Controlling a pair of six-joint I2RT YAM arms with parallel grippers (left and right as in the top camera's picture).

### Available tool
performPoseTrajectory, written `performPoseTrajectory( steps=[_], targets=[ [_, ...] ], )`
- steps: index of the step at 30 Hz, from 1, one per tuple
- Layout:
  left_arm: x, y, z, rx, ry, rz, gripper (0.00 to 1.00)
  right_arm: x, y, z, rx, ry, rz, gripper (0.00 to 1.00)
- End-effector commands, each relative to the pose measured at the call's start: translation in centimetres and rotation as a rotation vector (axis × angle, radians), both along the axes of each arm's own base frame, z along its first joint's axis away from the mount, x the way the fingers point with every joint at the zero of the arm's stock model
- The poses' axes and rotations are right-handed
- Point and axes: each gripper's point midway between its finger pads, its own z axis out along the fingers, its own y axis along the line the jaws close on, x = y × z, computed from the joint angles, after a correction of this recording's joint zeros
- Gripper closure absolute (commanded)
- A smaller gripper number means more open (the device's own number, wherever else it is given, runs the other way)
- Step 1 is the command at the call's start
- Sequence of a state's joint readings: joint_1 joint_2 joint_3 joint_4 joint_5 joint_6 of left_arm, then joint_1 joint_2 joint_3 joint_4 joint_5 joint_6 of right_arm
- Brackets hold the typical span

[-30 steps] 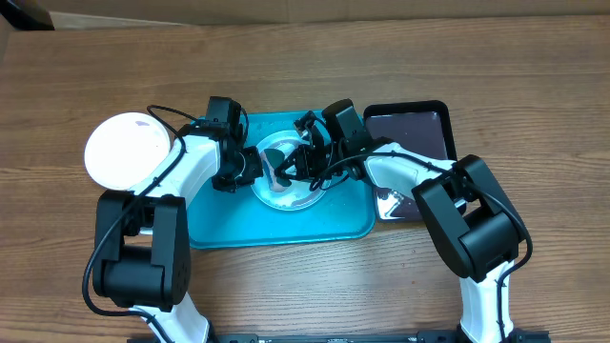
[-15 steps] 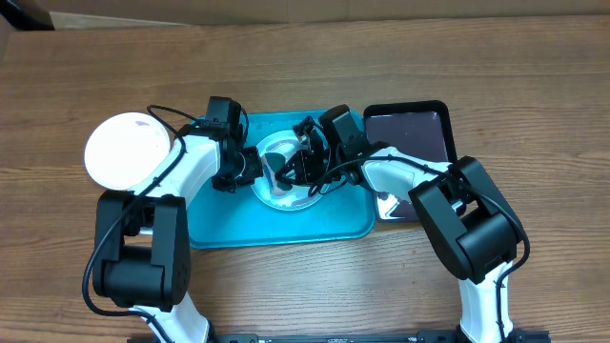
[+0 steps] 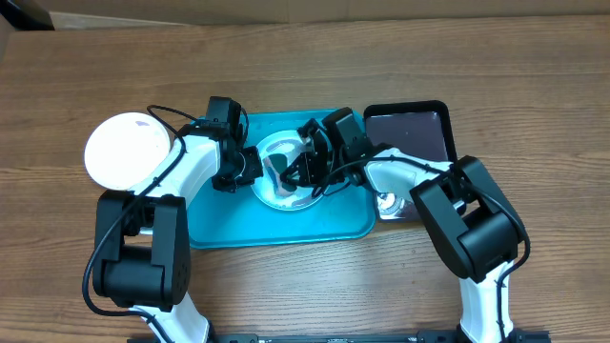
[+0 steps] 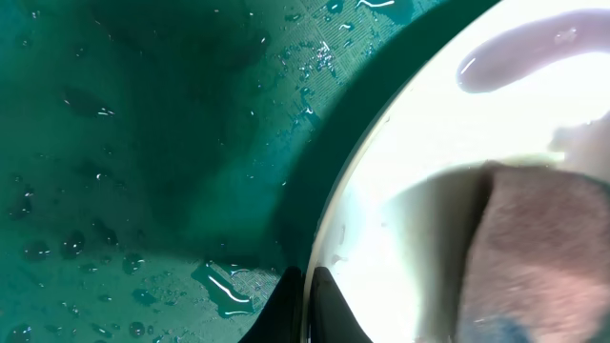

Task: Clean dirty plates on tray and stack at the side
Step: 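Keep scrubbing the plate surface with the sponge, right gripper, then carry the sponge back and lower it into the black tray, right gripper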

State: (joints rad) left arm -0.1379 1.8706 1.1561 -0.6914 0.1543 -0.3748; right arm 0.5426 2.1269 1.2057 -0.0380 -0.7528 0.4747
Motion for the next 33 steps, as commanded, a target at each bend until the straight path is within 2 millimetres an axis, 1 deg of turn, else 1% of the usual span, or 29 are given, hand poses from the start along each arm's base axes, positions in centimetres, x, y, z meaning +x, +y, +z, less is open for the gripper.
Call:
performPoseTrajectory(
  steps=[1,9,14,17,22,24,25,27,29,30,33],
  targets=[
    [-0.7,-0.2,-1.0,0.004,0.034,-0.002,0.96,1.6,-1.5,1.2,0.001,-0.048,-0.04,0.96],
    [-0.7,-0.2,-1.0,0.004,0.034,-0.002,0.96,2.9,-3.3,1.1,-0.012,-0.069,-0.062,0.96],
    [-0.7,-0.2,-1.0,0.005,0.034,-0.002,0.96,3.7,-4.1,1.8,-0.006,-0.082,-0.084,0.96],
    [-0.7,-0.2,-1.0,0.005,0.034,-0.002,0.96,4.2,-4.4,3.3,0.008,-0.111,-0.093,0.96],
    [-0.7,-0.2,-1.0,0.004,0.034,-0.002,0.96,4.3,-4.4,7.1,0.029,-0.161,-0.095,0.96],
    [-0.7,-0.2,-1.0,0.004,0.034,-0.002,0.96,4.4,-4.8,8.6,0.006,-0.181,-0.098,0.96],
    [-0.7,-0.2,-1.0,0.004,0.034,-0.002,0.96,4.4,-5.1,9.1,-0.016,-0.189,-0.105,0.96],
    [-0.7,-0.2,-1.0,0.004,0.034,-0.002,0.96,4.4,-6.0,9.9,-0.085,-0.222,-0.109,0.96],
    [-0.7,-0.2,-1.0,0.005,0.034,-0.002,0.96,4.5,-7.4,10.2,-0.185,-0.262,-0.112,0.96],
    [-0.7,-0.2,-1.0,0.004,0.034,-0.002,0.96,4.6,-8.1,10.2,-0.238,-0.281,-0.115,0.96],
    [-0.7,-0.2,-1.0,0.004,0.034,-0.002,0.96,5.1,-11.4,9.4,-0.444,-0.322,-0.154,0.96]
  ],
)
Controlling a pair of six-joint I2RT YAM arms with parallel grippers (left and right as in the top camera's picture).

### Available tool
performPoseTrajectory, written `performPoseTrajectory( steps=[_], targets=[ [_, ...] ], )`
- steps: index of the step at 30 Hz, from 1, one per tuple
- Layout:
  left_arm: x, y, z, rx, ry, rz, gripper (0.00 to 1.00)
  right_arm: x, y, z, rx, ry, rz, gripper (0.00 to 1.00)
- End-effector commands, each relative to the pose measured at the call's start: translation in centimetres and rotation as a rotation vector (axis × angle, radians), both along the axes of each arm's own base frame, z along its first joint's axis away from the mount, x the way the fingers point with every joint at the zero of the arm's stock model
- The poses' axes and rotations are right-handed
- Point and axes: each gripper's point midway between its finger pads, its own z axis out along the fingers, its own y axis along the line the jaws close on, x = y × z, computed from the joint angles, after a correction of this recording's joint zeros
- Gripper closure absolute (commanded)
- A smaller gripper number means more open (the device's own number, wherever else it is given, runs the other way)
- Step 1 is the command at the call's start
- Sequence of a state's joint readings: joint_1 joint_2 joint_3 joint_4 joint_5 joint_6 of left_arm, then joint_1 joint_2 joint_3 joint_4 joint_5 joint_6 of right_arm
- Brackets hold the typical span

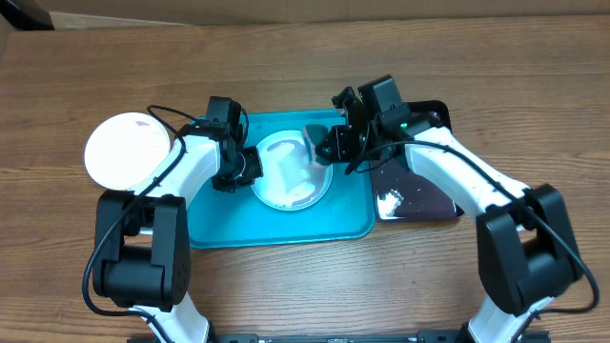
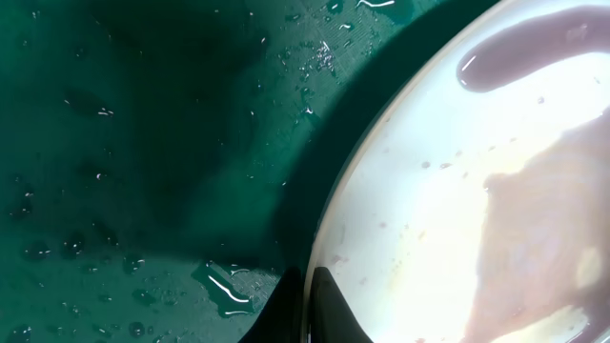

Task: Clean dirty plates on tray and stack at the side
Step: 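Carry the sponge back and lower it into the black tray, right gripper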

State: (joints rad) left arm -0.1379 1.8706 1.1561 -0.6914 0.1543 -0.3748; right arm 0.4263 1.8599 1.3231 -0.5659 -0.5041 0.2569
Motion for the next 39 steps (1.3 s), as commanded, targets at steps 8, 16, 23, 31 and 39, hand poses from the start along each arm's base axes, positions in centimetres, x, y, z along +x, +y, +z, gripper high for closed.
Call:
performPoseTrajectory(
  steps=[8,16,23,31,39],
  targets=[
    [-0.7,-0.2,-1.0,0.004,0.034,-0.002,0.96,2.7,-12.4,-0.4,-0.612,-0.151,-0.202,0.96],
    [-0.7,-0.2,-1.0,0.005,0.034,-0.002,0.96,2.1,-17.9,-1.8,-0.781,-0.101,-0.29,0.96],
    [-0.7,-0.2,-1.0,0.005,0.033,-0.002,0.96,0.9,-19.2,-3.8,-0.801,-0.057,-0.294,0.96],
    [-0.7,-0.2,-1.0,0.006,0.033,-0.002,0.96,0.8,-19.3,-4.3,-0.8,-0.057,-0.296,0.65],
    [-0.5,-0.2,-0.9,0.007,0.025,-0.001,0.95,2.8,-20.2,-3.0,-0.655,-0.044,-0.361,0.21]
  ],
)
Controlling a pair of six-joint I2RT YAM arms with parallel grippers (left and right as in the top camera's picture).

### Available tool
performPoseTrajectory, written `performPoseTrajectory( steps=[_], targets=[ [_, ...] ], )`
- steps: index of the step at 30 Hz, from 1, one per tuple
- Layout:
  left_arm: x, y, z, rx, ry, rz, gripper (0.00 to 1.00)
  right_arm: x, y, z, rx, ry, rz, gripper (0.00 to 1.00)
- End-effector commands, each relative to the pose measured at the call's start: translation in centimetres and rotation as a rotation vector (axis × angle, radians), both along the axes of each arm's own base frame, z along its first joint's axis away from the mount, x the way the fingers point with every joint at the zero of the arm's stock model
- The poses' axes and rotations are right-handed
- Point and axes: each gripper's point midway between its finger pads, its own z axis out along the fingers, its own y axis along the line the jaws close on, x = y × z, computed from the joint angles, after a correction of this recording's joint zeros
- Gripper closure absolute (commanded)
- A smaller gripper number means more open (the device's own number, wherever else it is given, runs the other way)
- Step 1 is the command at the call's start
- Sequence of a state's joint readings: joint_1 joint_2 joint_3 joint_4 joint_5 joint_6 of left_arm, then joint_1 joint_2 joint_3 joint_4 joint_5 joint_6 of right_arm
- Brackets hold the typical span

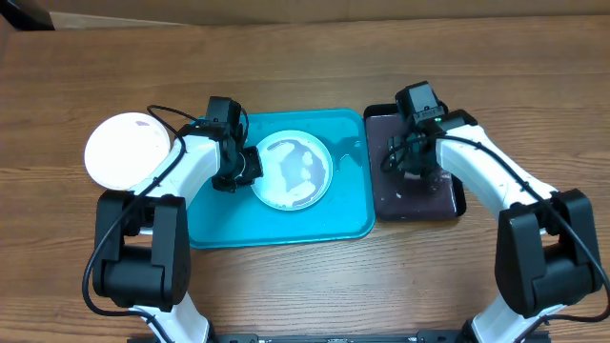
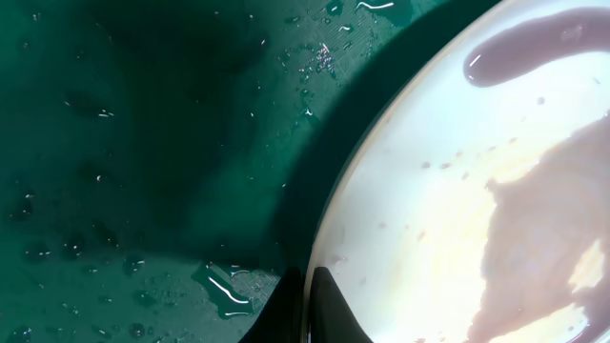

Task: Clean dirty plates on tray and stack at the side
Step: 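Carry the sponge back and lower it into the black tray, right gripper, then open the right gripper and raise it away to the right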

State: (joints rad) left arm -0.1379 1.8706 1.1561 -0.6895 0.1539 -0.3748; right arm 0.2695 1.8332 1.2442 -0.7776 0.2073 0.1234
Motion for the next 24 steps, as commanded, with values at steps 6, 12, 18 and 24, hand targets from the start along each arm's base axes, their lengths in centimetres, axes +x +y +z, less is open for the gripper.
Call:
performPoseTrajectory(
  steps=[6,12,18,24],
  targets=[
    [-0.4,-0.2,-0.9,0.006,0.02,-0.001,0.91,4.7,-4.3,6.8,0.276,-0.106,-0.153,0.2],
    [-0.4,-0.2,-0.9,0.005,0.021,-0.001,0.89,4.9,-11.4,8.1,0.301,-0.142,-0.355,0.0],
    [-0.7,-0.2,-1.2,0.007,0.029,-0.001,0.88,4.2,-15.2,8.0,0.295,-0.145,-0.447,0.0],
    [-1.5,0.0,-2.0,0.01,0.042,-0.001,0.92,4.0,-16.2,8.0,0.294,-0.149,-0.469,0.0]
  ],
)
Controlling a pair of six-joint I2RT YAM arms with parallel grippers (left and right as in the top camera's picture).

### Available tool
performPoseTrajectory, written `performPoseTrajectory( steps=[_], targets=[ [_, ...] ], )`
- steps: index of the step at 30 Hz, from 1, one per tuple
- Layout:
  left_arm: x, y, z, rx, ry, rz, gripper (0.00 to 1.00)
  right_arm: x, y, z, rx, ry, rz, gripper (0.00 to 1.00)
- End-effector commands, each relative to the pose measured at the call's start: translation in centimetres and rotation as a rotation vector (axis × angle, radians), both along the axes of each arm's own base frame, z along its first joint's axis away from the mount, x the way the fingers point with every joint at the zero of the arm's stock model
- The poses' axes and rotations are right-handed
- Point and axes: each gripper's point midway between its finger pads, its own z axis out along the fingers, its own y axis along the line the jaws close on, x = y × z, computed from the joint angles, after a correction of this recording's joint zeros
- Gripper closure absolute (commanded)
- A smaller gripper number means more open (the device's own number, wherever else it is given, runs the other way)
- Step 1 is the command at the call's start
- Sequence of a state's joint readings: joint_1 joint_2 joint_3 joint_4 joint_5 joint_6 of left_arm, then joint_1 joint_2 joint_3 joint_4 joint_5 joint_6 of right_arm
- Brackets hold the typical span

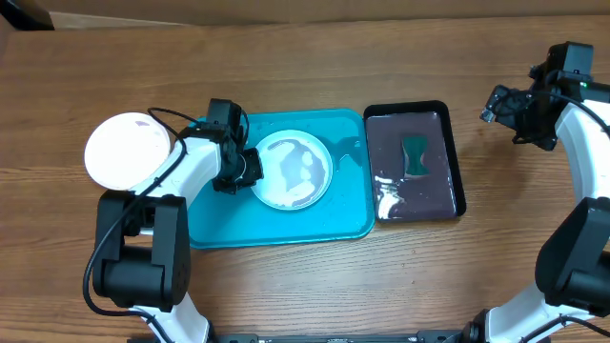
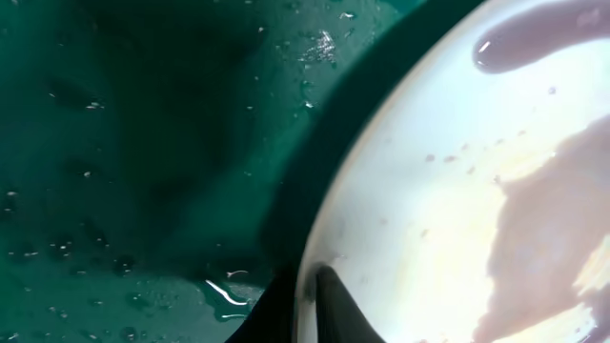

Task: Clean dirty plates on tray and stack at the side
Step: 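Open the right gripper and raise it away to the right, then lift the light blue plate with the left gripper and tilt it over the black tray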

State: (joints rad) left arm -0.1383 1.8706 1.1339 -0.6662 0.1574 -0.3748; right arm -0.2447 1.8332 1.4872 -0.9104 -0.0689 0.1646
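Observation:
A white plate (image 1: 295, 176) lies on the teal tray (image 1: 219, 227), with purplish wet smears on its face. My left gripper (image 1: 250, 170) is shut on the plate's left rim. In the left wrist view the rim runs between my two dark fingertips (image 2: 334, 307), the left gripper (image 2: 307, 297) is clamped on it, and the plate (image 2: 448, 191) fills the right side above the wet tray (image 2: 143, 143). A green sponge (image 1: 416, 155) lies in the black tray (image 1: 456, 167). My right gripper (image 1: 503, 110) hangs open and empty far right of it.
A white plate (image 1: 124, 151) sits on the wooden table left of the teal tray. The black tray holds murky water and some foam near its front left. The right arm reaches in from the table's right edge.
My right gripper was over the black tray; now it is at the far right of the table, and the sponge lies free in the black tray. My left gripper still holds the plate rim.
My right gripper first held the sponge on the plate while my left gripper clamped the rim. Then the sponge was above the plate's right edge, then over the black tray. Now the sponge rests in that tray and the right gripper is away.

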Motion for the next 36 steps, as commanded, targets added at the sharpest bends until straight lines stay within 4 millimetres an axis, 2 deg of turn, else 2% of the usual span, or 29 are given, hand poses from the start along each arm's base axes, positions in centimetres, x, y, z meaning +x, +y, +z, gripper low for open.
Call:
performPoseTrajectory(
  steps=[1,4,8,12,13,18,22,27,35,36],
  targets=[
    [-1.3,0.0,-1.6,0.013,0.043,0.0,0.94,0.3,-0.1,1.4,0.005,-0.04,-0.01,0.0],
    [-1.1,0.0,-1.5,0.012,0.037,0.0,0.96,0.3,-0.1,1.4,0.005,-0.04,-0.01,0.0],
    [0.0,-0.1,-0.4,0.008,0.017,0.002,0.96,0.4,-0.1,1.4,0.005,-0.043,-0.01,0.0],
    [1.6,-0.3,1.9,0.005,-0.009,0.002,0.96,0.4,-0.1,1.4,0.005,-0.043,-0.01,0.0],
    [2.5,-0.5,3.2,0.004,-0.027,-0.002,0.96,0.4,-0.1,1.4,0.005,-0.043,-0.01,0.0],
    [4.7,-0.5,6.5,0.023,-0.084,-0.017,0.96,0.4,-0.1,1.4,0.005,-0.043,-0.01,0.0],
    [6.5,-0.4,8.4,0.057,-0.149,-0.015,0.96,0.4,-0.1,1.4,0.005,-0.043,-0.01,0.0],
    [8.9,-1.2,10.7,0.113,-0.262,-0.029,0.96,0.4,-0.1,1.4,0.005,-0.043,-0.01,0.0],
    [9.6,-4.9,13.0,0.235,-0.369,-0.104,0.96,0.4,-0.1,1.4,0.005,-0.043,-0.01,0.0],
    [9.5,-6.5,13.4,0.237,-0.391,-0.133,0.96,0.4,-0.1,1.4,0.005,-0.043,-0.01,0.0]
  ],
)
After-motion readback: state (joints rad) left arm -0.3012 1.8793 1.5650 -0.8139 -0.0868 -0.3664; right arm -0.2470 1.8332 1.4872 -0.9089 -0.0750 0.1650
